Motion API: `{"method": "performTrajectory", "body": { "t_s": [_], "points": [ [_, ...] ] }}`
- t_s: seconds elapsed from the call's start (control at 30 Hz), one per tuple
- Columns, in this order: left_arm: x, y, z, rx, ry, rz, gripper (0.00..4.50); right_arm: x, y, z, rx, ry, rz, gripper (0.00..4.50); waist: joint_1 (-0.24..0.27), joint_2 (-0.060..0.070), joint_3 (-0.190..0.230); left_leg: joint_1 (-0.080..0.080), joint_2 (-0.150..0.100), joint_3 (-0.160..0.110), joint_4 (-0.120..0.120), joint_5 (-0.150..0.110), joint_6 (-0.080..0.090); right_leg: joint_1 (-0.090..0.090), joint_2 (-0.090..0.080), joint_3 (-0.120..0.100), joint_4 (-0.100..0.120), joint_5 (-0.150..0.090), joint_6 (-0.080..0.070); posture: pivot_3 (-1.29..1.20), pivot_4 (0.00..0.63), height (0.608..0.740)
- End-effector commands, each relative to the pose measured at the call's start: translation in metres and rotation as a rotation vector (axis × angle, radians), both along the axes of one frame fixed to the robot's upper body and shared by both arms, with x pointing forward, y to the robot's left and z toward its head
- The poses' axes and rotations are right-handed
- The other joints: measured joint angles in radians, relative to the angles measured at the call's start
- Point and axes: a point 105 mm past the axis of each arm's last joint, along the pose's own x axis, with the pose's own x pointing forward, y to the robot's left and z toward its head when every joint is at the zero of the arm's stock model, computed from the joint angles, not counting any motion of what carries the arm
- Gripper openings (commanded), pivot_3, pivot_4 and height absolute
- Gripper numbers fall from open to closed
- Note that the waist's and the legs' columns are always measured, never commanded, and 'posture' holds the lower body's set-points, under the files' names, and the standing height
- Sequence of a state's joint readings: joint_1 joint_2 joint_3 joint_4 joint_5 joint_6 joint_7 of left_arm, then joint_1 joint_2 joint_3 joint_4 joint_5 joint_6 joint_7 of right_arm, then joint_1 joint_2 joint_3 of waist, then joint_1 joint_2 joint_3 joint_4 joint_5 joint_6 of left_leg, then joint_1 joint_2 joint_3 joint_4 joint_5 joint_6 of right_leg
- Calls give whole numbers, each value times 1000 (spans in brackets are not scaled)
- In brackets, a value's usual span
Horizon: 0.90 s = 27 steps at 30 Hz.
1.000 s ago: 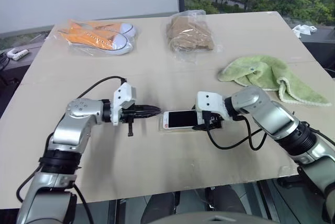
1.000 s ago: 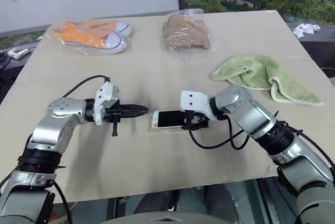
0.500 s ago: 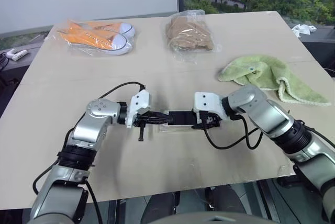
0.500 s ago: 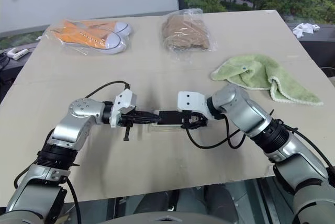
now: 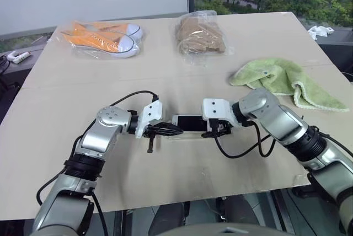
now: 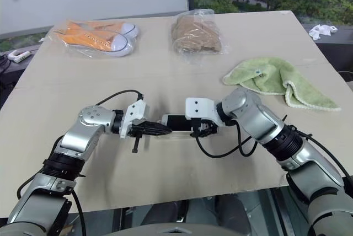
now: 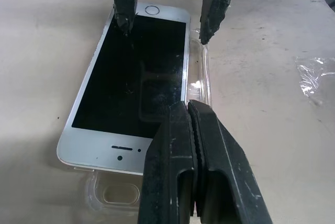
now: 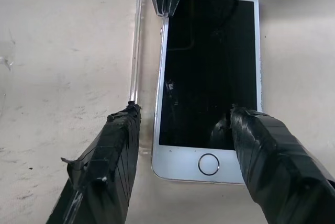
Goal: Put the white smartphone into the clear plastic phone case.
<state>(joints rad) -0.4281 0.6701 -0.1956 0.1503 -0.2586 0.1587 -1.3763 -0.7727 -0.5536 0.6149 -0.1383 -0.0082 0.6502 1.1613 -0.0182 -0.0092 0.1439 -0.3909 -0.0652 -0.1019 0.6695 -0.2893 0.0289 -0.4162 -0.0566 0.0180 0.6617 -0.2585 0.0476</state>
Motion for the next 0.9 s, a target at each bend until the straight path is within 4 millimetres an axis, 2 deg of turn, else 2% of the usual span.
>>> {"method": "performTrajectory", "body": {
  "t_s": [0.03, 0.13, 0.27, 0.43, 0.67, 0.9],
  "points": [
    [2, -2, 8, -10, -36, -7, 19, -5, 5, 11, 33, -7, 33, 2918, 0, 0, 0, 0, 0, 0, 0, 0, 0, 0, 0, 0, 0, 0, 0, 0, 150, 740],
    [2, -2, 7, -10, -36, -4, 0, -2, 7, 20, 69, -9, 11, 4398, -1, 0, 0, 0, 0, 0, 0, 0, 0, 0, 0, 0, 0, 0, 0, 0, 150, 740],
    [0, -1, 5, -10, -31, -3, 0, 5, 6, 31, 108, -7, -42, 4398, 0, 0, 0, 0, 0, 0, 0, 0, 0, 0, 0, 0, 0, 0, 0, 0, 150, 740],
    [-1, -2, 4, -10, -31, -5, 0, 20, 0, 27, 99, -2, -145, 4398, 0, 0, 0, 0, 0, 0, 0, 0, 0, 0, 0, 0, 0, 0, 0, 0, 150, 740],
    [-2, -3, 6, -2, -40, -6, 0, 20, -3, 9, 45, 36, -178, 4398, -1, 0, 0, 0, 0, 0, 0, 0, 0, 0, 0, 0, 0, 0, 0, 0, 150, 740],
    [-1, -2, 7, -1, -42, -1, 0, 12, 2, 11, 70, 77, -137, 4398, -2, 0, 0, 0, 0, 0, 0, 0, 0, 0, 0, 0, 1, 0, 0, 0, 150, 740]
  ]
}}
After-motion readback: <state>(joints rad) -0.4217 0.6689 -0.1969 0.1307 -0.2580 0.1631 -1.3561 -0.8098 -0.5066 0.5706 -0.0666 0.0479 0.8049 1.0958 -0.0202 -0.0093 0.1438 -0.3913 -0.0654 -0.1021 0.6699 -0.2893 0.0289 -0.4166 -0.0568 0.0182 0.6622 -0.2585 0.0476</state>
